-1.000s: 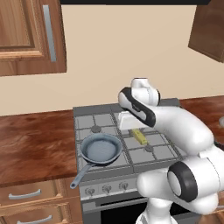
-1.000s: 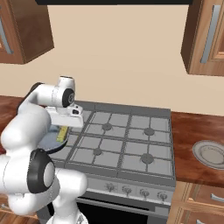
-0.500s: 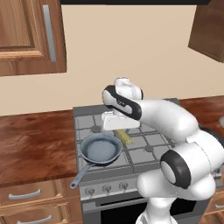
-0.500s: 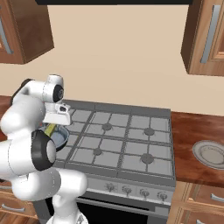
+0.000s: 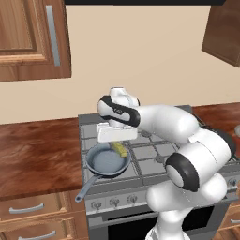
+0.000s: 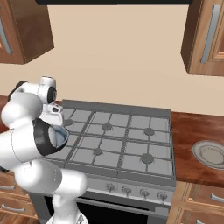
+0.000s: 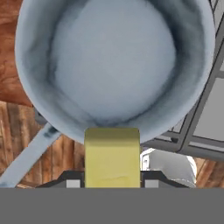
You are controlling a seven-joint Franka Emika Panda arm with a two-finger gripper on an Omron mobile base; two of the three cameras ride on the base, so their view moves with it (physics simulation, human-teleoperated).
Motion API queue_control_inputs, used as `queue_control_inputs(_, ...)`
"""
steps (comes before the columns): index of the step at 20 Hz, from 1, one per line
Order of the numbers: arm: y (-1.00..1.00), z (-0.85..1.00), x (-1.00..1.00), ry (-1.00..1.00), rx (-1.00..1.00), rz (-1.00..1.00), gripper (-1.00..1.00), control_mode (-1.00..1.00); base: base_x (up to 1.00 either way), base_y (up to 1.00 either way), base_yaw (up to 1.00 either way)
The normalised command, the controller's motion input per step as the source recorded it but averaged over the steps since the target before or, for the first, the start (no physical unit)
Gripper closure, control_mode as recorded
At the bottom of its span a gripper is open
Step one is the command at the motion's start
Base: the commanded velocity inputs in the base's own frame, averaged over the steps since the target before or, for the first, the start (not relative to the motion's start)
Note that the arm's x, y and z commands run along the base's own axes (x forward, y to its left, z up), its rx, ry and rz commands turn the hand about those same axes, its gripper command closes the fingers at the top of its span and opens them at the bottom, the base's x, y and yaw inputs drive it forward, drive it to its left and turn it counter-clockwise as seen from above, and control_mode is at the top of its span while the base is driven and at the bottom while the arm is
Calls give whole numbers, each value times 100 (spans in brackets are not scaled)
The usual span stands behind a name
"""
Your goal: Pick up the butter stick and place it in the pan. Then turn on the burner for the pan.
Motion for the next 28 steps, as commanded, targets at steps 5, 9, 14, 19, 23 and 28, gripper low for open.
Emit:
queue_control_inputs(5, 37, -12, 21, -7, 0, 0, 100, -100, 0, 0, 0)
queue_control_inputs(9, 17, -12, 23, -14, 0, 0, 100, -100, 0, 0, 0)
queue_control_inputs(14, 0, -25, 10, -17, 0, -2, 100, -100, 0, 0, 0)
queue_control_inputs(19, 0, -38, 4, -9, 0, -3, 100, -100, 0, 0, 0)
queue_control_inputs(23, 0, -31, 6, -1, 0, -3, 100, -100, 0, 0, 0)
queue_control_inputs(28, 0, -23, 4, 0, 0, -2, 100, -100, 0, 0, 0)
